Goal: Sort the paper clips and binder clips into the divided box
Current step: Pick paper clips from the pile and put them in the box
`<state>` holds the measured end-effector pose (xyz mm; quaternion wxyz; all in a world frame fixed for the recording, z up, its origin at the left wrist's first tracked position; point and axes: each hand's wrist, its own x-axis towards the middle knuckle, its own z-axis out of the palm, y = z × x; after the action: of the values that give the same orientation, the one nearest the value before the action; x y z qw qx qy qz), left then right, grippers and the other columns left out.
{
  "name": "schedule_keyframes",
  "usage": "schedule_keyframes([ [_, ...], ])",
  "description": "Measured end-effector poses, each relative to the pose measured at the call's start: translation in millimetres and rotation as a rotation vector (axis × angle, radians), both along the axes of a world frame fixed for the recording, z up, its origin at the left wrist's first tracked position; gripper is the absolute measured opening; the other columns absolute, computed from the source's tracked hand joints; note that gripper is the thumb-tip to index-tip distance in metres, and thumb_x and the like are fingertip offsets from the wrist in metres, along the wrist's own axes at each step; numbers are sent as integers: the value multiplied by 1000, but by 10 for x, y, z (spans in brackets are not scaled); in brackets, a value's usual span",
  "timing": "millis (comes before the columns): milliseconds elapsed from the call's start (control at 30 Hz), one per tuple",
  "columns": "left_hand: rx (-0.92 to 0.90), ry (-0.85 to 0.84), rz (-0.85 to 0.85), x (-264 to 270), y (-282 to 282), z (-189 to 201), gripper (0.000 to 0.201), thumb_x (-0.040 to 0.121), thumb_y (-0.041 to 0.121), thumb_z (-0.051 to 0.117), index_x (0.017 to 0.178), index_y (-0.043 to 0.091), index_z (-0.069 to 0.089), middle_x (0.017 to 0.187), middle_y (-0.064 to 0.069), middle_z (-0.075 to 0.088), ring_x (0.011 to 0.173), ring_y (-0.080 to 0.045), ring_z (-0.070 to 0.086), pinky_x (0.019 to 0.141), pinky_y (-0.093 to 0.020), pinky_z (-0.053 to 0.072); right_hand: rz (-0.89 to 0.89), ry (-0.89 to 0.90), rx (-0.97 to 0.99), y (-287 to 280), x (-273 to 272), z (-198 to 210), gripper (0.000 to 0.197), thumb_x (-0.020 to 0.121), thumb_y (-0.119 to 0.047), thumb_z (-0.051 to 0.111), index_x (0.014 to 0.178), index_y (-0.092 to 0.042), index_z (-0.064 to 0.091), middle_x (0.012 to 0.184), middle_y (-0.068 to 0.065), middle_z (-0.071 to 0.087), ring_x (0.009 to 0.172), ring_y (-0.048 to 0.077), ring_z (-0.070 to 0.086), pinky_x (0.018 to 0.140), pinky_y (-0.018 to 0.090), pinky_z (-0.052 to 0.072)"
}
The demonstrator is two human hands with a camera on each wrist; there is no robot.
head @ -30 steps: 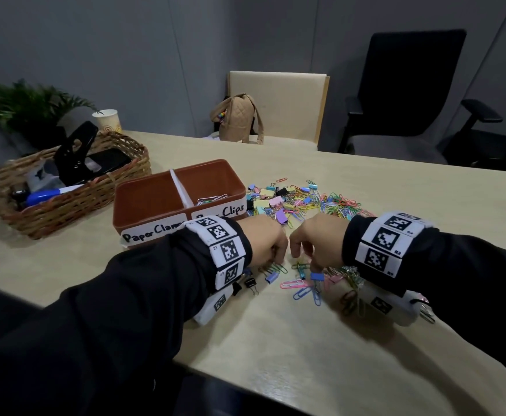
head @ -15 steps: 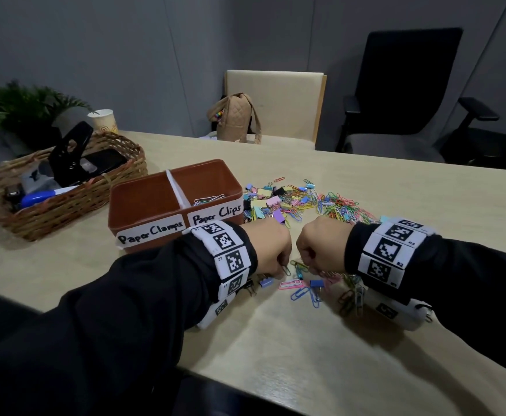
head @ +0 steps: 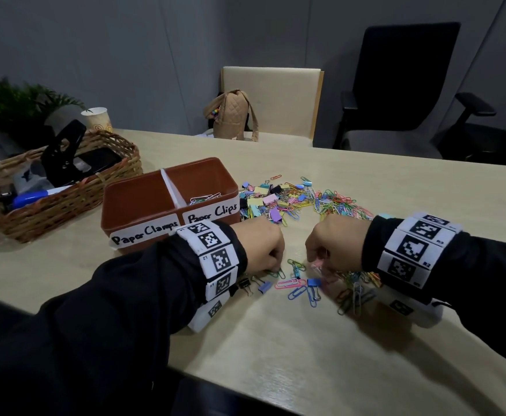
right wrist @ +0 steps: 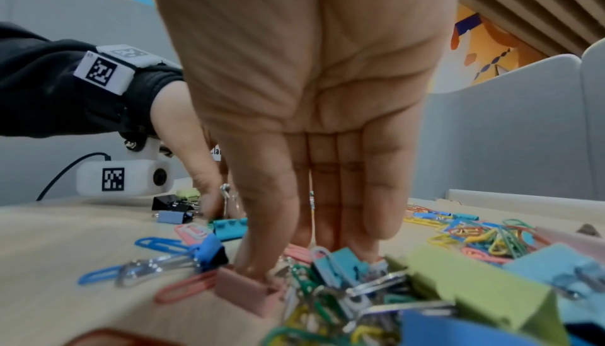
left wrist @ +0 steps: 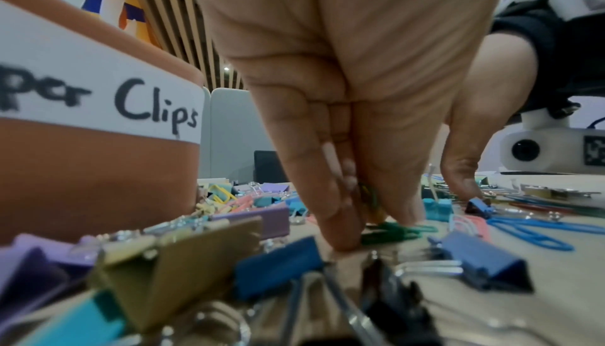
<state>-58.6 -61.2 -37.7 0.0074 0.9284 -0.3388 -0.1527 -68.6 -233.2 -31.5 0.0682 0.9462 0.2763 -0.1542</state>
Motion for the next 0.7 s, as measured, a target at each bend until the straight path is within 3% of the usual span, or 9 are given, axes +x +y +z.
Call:
schedule_keyframes([
  [167, 34, -12, -2, -6, -74, -13, 26, 84, 33, 69, 105, 17, 73, 98, 2, 70, 91, -17, 63, 78, -26, 51, -68, -36, -36, 30, -30, -79, 28, 83, -39, 68, 98, -16, 68, 95, 3, 68, 90, 23, 61, 73, 28, 49],
  [367, 104, -74, -32, -16, -151, -10, 20, 86, 18, 59, 100, 15, 73, 97, -3, 71, 91, -23, 63, 79, -32, 54, -63, -11, -76, 151, -39, -124, 11, 83, -9, 61, 91, -9, 68, 92, 12, 68, 87, 29, 65, 73, 32, 53],
  [500, 100, -68, -14, 9, -163, -9, 20, 86, 23, 61, 100, 14, 73, 95, -3, 69, 87, -21, 62, 74, -29, 51, -65, -9, -54, 144, -21, -134, 15, 79, -8, 60, 92, -9, 67, 94, 10, 68, 89, 29, 64, 67, 28, 47],
  [633, 62, -30, -4, 44, -142, -15, 22, 82, 33, 71, 93, 15, 75, 88, 1, 70, 79, -17, 62, 72, -26, 51, -118, -21, 104, 83, 0, -47, 23, 83, -7, 53, 97, -15, 69, 97, 1, 68, 93, 22, 62, 75, 26, 49],
  [700, 39, -25, -10, 49, -125, -20, 16, 81, 29, 72, 87, 15, 75, 82, 4, 69, 73, -14, 59, 69, -25, 50, -199, -6, 250, 20, 32, 39, 26, 84, -4, 48, 95, -11, 70, 92, -1, 69, 84, 18, 62, 70, 25, 48],
])
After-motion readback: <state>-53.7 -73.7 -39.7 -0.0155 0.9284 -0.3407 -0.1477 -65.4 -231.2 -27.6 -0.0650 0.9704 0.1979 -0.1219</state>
